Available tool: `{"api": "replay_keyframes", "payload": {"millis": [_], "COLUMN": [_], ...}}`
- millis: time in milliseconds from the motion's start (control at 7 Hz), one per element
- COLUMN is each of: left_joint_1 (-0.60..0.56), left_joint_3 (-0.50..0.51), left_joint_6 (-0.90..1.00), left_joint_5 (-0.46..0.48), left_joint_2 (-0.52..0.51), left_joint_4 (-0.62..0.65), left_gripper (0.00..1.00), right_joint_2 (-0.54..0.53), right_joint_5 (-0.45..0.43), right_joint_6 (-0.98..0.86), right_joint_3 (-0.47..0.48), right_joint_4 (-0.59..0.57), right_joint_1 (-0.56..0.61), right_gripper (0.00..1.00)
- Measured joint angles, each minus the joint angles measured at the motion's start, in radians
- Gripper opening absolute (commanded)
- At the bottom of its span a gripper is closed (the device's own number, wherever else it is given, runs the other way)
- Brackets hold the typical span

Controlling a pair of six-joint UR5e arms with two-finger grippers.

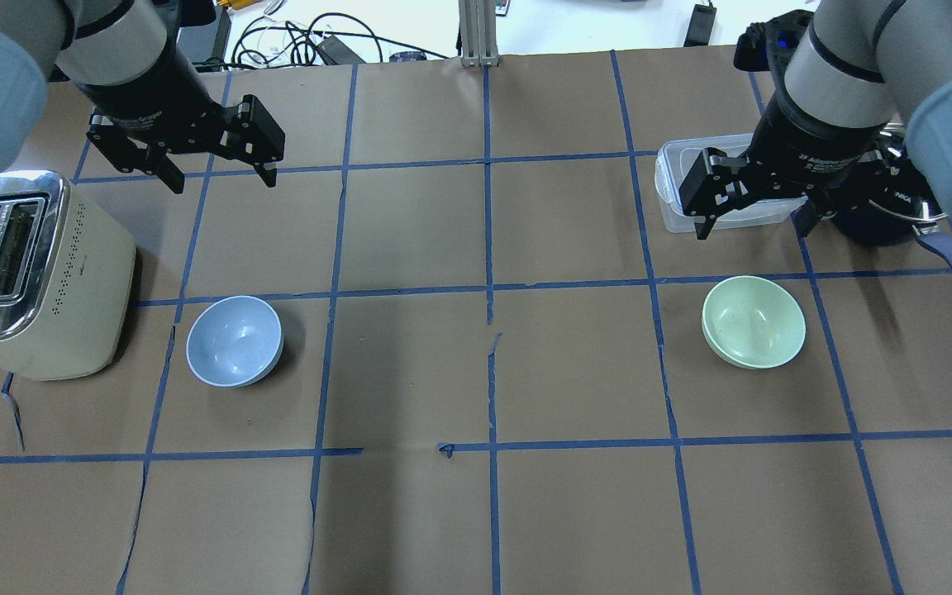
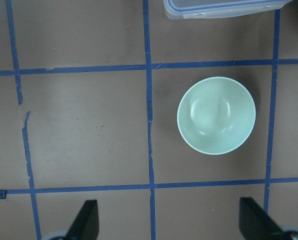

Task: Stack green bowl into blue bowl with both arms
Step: 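Lower left gripper to blue bowl rim while right gripper descends to green bowl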

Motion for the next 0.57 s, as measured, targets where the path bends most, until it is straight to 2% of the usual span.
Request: {"api": "replay_keyframes", "payload": {"millis": [286, 571], "left_joint_1": [0.012, 0.112], "left_joint_3": [-0.002, -0.067], "left_joint_6": [0.009, 0.11], "left_joint_5": [0.002, 0.004], "left_joint_2": [-0.007, -0.018], "left_joint_4": [0.002, 0.002], "left_gripper": [1.0, 1.0], "right_joint_2": [0.0, 0.002], "right_joint_5": [0.0, 0.0], "right_joint_6": [-0.003, -0.005], "right_joint_3": [0.0, 0.0], "right_joint_4": [0.0, 0.0], "right_joint_1": [-0.001, -0.001], "right_gripper": [1.0, 1.0]}}
